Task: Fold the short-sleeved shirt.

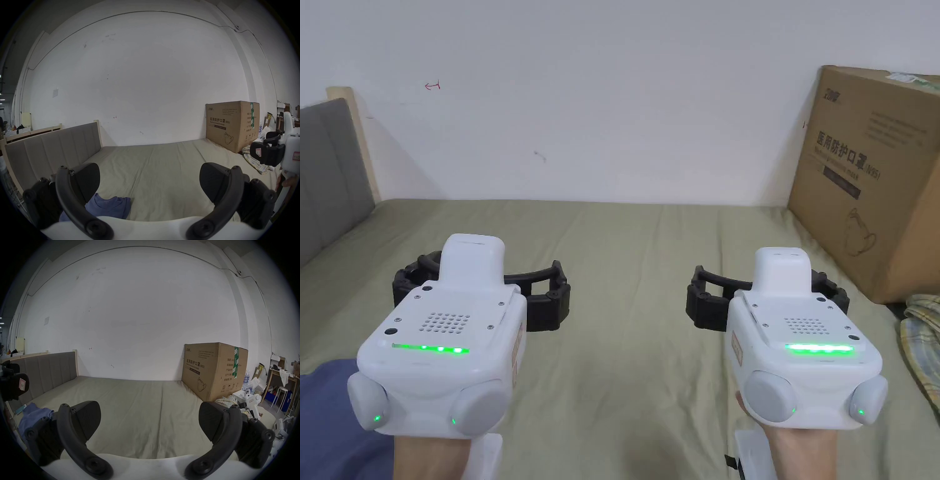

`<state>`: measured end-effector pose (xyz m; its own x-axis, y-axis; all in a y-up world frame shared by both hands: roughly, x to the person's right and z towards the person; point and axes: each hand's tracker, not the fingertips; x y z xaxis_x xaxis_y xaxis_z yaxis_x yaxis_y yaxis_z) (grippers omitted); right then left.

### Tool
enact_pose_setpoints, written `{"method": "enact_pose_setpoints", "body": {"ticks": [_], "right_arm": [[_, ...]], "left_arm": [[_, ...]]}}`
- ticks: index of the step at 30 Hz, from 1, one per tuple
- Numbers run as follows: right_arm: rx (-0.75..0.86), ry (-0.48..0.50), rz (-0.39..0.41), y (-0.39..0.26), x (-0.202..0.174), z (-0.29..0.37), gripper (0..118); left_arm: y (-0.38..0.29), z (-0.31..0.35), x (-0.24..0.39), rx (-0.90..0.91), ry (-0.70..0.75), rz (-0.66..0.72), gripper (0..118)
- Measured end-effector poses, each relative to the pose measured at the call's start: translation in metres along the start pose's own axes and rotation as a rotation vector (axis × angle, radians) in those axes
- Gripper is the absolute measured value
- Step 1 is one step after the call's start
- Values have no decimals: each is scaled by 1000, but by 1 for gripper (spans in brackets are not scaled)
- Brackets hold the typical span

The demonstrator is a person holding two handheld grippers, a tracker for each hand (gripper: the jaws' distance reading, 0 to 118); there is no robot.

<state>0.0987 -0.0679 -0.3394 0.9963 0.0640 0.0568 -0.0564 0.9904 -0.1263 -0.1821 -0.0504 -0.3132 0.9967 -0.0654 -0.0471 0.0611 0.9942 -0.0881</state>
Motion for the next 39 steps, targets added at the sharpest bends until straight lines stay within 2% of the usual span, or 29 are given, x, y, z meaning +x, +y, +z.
{"method": "enact_pose_setpoints", "body": {"ticks": [8, 15, 16, 17, 18, 19, 20, 21, 22, 23, 24, 26, 31, 35, 39], "right_arm": [[10, -12, 34, 0, -1, 2, 118], [-5, -9, 18, -1, 0, 2, 117], [-7, -6, 15, -1, -1, 3, 111], [-9, -10, 14, 0, -2, 5, 97], [-7, -20, 18, 0, -4, 6, 78], [-4, -37, 30, 0, -5, 6, 53], [-3, -44, 38, 0, -6, 6, 42], [-5, -39, 37, 1, -5, 6, 35], [-8, -30, 35, 2, -5, 7, 22], [-12, -29, 30, 3, -5, 7, 11], [-18, -40, 25, 4, -7, 6, 5], [-21, -41, 19, 5, -8, 5, 1], [-33, -15, -6, 7, -9, 7, 1], [-38, 1, 17, 8, -16, 3, 1], [-46, 61, 27, 11, -34, -1, 1]], "left_arm": [[0, 0, 2, -11, 13, 6, 118], [2, 4, 3, -3, -2, -9, 117], [2, 6, 2, -6, -23, 15, 109], [2, 8, 1, 2, -59, 48, 94], [2, 9, 0, 10, -79, 62, 72], [1, 8, 1, 9, -60, 50, 35], [1, 7, 4, 7, -19, 24, 14], [0, 6, 7, 13, 31, -16, 9], [-1, 7, 9, 28, 47, -35, 6], [-1, 8, 8, 28, 15, -24, 0], [-1, 8, 7, 25, -17, -5, 0], [0, 8, 7, 17, -18, 21, 0], [3, 3, 1, -5, -20, 35, 0], [4, 3, -7, -15, -17, 55, 0], [6, 6, -23, -23, 25, 47, 0]]}}
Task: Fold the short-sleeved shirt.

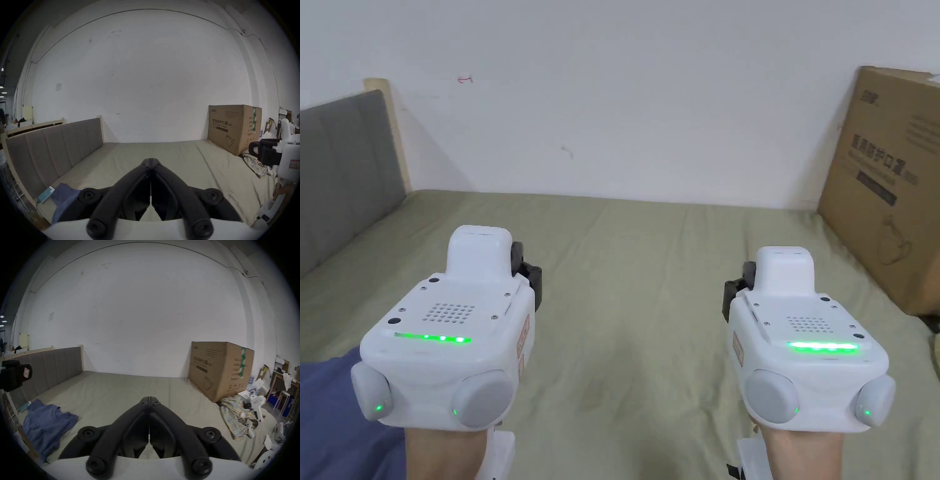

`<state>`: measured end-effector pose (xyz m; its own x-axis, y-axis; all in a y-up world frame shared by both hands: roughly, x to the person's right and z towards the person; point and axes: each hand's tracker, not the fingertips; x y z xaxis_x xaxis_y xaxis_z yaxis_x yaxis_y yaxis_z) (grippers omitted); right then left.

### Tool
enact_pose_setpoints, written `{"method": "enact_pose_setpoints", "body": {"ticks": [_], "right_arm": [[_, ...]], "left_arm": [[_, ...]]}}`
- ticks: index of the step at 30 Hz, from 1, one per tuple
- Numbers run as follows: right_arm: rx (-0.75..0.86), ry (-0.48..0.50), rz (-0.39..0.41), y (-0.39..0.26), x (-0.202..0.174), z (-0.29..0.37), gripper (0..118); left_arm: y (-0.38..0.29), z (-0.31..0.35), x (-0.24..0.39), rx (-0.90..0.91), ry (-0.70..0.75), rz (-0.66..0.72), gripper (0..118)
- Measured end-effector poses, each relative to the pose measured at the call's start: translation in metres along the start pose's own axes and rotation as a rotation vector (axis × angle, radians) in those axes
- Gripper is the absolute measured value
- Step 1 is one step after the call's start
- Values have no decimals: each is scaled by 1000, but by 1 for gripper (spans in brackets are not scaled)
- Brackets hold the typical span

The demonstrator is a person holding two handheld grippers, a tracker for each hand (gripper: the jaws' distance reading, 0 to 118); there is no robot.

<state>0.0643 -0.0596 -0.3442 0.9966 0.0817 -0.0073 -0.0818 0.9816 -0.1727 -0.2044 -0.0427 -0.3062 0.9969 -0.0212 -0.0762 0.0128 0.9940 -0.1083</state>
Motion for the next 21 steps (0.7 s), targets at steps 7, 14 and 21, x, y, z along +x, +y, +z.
{"method": "enact_pose_setpoints", "body": {"ticks": [7, 14, 21], "right_arm": [[-13, 239, 38, 8, -81, -20, 1], [-78, 465, 44, -1, -173, -30, 0], [-151, 548, 71, -21, -215, -36, 1]], "left_arm": [[0, 28, -76, -29, 213, 21, 0], [-13, 65, -152, -104, 429, 63, 0], [-49, 39, -190, -316, 397, 165, 0]]}}
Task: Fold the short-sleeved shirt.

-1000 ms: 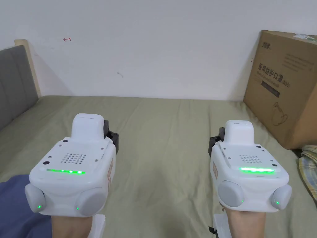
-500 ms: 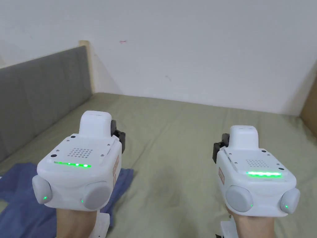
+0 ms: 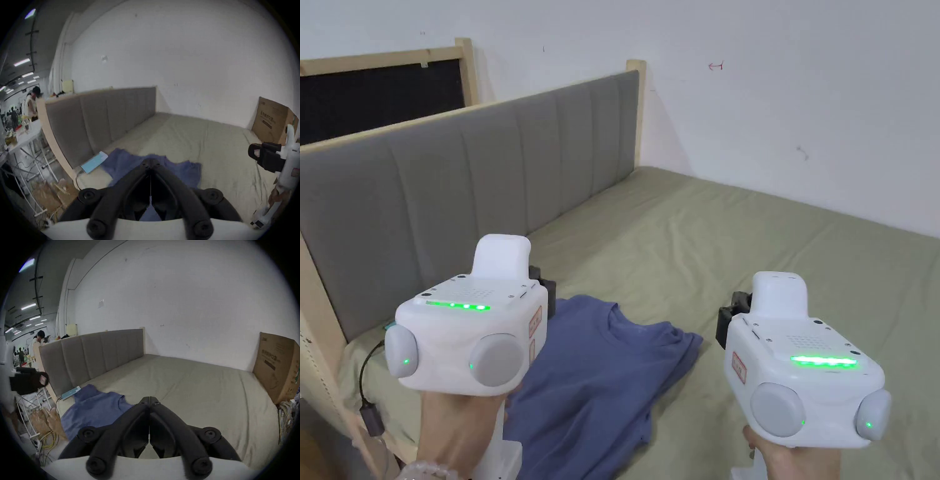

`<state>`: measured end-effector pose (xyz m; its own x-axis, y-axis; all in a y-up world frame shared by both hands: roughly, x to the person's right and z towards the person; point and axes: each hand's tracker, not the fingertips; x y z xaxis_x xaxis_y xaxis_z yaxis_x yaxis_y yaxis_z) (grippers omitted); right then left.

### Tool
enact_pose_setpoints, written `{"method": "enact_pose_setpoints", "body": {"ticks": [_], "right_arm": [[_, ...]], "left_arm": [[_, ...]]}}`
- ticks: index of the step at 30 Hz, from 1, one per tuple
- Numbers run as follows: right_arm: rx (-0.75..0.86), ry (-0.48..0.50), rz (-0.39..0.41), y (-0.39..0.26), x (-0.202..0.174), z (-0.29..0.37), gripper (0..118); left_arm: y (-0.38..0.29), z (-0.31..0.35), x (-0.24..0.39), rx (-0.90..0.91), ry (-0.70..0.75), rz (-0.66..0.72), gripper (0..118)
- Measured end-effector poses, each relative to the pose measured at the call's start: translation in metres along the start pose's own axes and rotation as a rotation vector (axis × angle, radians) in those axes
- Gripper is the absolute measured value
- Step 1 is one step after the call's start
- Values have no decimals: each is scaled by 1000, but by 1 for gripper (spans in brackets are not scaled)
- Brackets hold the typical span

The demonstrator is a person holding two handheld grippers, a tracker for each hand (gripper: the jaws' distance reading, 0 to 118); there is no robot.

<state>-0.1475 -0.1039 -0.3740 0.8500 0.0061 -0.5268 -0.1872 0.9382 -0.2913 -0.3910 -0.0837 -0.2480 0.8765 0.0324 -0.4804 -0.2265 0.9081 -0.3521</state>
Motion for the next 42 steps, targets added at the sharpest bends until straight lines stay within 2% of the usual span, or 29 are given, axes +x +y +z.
{"method": "enact_pose_setpoints", "body": {"ticks": [1, 2, 3, 4, 5, 7, 10, 13, 15, 16, 17, 18, 19, 20, 21, 22, 23, 24, 26, 31, 34, 37, 40, 42], "right_arm": [[-10, 5, 1, -3, -1, -3, 1], [-27, 6, 0, -7, -1, -8, 1], [-44, 6, -3, -11, 1, -12, 1], [-60, 7, -12, -15, 3, -17, 1], [-80, 7, -23, -19, 6, -22, 1], [-107, -2, -30, -27, 11, -31, 1], [-143, -23, -15, -38, 18, -46, 1], [-188, -26, -35, -48, 25, -62, 1], [-218, -37, -53, -54, 29, -72, 1], [-231, -40, -55, -57, 30, -76, 1], [-240, -37, -59, -59, 31, -79, 1], [-248, -36, -64, -62, 32, -81, 1], [-254, -35, -69, -64, 32, -82, 1], [-257, -33, -71, -66, 32, -82, 1], [-261, -34, -72, -67, 32, -82, 1], [-267, -35, -73, -68, 32, -82, 1], [-271, -34, -72, -69, 31, -81, 1], [-272, -35, -73, -69, 32, -80, 1], [-276, -37, -80, -68, 33, -78, 1], [-263, -54, -75, -63, 42, -66, 1], [-250, -67, -99, -58, 54, -55, 1], [-233, -94, -116, -54, 68, -40, 1], [-212, -116, -147, -48, 87, -20, 1], [-180, -149, -165, -43, 102, -2, 1]], "left_arm": [[-5, -11, 1, -32, -5, 7, 19], [-12, -24, 2, -77, -21, 15, 46], [-19, -37, 3, -125, -30, 14, 83], [-27, -49, 7, -170, -47, 18, 111], [-36, -63, 10, -241, -51, 18, 112], [-53, -84, 15, -271, -48, 16, 111], [-78, -115, 24, -359, -36, -19, 116], [-102, -147, 31, -469, -68, -53, 116], [-121, -166, 36, -615, -105, -84, 113], [-129, -170, 37, -668, -134, -87, 98], [-137, -172, 38, -681, -146, -61, 90], [-136, -166, 38, -574, -111, -75, 90], [-133, -165, 37, -599, -121, -70, 87], [-130, -164, 34, -604, -119, -60, 79], [-127, -164, 32, -601, -121, -54, 66], [-124, -164, 30, -594, -125, -50, 34], [-121, -163, 27, -576, -110, -31, 7], [-116, -167, 22, -581, -88, 21, 2], [-116, -172, 13, -629, -126, 82, 2], [-99, -158, 7, -608, -144, 105, 2], [-81, -147, 9, -588, -159, 116, 2], [-56, -129, 16, -504, -237, 164, 2], [-27, -114, 40, -441, -274, 123, 2], [-3, -103, 65, -390, -354, 130, 2]]}}
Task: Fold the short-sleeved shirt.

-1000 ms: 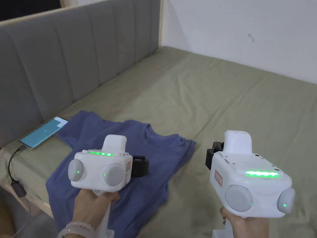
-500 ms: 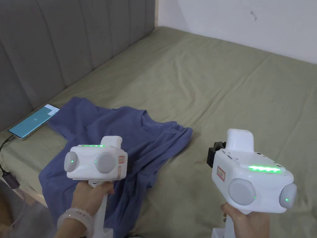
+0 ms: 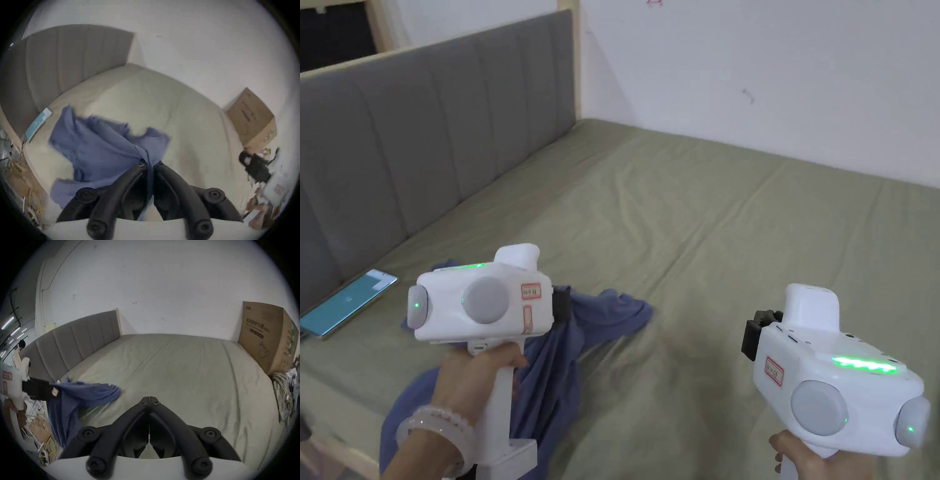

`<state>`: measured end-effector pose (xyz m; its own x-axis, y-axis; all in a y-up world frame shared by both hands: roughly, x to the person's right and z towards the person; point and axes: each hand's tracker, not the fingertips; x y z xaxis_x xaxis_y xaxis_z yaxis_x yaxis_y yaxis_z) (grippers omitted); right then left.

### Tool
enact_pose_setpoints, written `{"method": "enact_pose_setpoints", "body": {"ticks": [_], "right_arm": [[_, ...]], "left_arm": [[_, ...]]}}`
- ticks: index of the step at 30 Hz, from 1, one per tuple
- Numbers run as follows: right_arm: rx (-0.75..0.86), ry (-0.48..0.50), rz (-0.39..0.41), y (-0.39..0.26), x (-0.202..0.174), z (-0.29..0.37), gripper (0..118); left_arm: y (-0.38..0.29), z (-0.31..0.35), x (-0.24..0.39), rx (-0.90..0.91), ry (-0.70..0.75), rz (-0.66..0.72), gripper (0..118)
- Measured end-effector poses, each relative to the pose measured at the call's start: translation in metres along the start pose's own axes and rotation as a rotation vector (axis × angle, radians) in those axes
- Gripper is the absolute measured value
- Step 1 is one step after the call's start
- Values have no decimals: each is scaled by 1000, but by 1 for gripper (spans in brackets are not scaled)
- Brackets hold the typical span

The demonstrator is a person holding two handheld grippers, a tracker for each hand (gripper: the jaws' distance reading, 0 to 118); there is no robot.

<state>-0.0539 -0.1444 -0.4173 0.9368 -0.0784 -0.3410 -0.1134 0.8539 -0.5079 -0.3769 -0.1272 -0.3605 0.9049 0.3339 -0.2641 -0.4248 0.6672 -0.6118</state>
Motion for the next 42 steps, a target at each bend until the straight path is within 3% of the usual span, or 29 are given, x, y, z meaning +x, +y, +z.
{"method": "enact_pose_setpoints", "body": {"ticks": [6, 10, 14, 17, 20, 23, 27, 31, 32, 33, 34, 35, 40, 42], "right_arm": [[102, -132, -84, 12, 70, 58, 1], [155, -262, -147, 11, 129, 103, 1], [180, -455, -120, 2, 179, 147, 1], [162, -529, -136, -11, 211, 174, 1], [132, -569, -200, -28, 238, 189, 1], [92, -593, -247, -46, 254, 192, 1], [16, -578, -242, -65, 260, 182, 1], [-25, -565, -233, -77, 254, 164, 1], [-23, -564, -240, -78, 252, 161, 1], [-22, -556, -250, -79, 249, 159, 1], [-22, -543, -260, -78, 248, 156, 1], [-27, -527, -265, -77, 247, 153, 1], [-45, -493, -223, -71, 233, 136, 1], [-46, -464, -220, -70, 227, 131, 1]], "left_arm": [[25, 15, 135, 54, -223, -165, 2], [15, 20, 229, 40, -453, -263, 2], [-9, 21, 318, 3, -638, -392, 2], [-44, 11, 363, -46, -724, -428, 2], [-99, -22, 383, -203, -724, -452, 2], [-171, -66, 382, -359, -575, -580, 2], [-245, -101, 364, -547, -496, -672, 2], [-261, -100, 355, -533, -477, -698, 16], [-255, -97, 355, -526, -485, -693, 28], [-249, -96, 354, -527, -484, -689, 61], [-243, -95, 352, -532, -487, -685, 104], [-237, -90, 348, -530, -497, -676, 116], [-182, -69, 307, -395, -462, -571, 110], [-159, -66, 277, -366, -428, -488, 89]]}}
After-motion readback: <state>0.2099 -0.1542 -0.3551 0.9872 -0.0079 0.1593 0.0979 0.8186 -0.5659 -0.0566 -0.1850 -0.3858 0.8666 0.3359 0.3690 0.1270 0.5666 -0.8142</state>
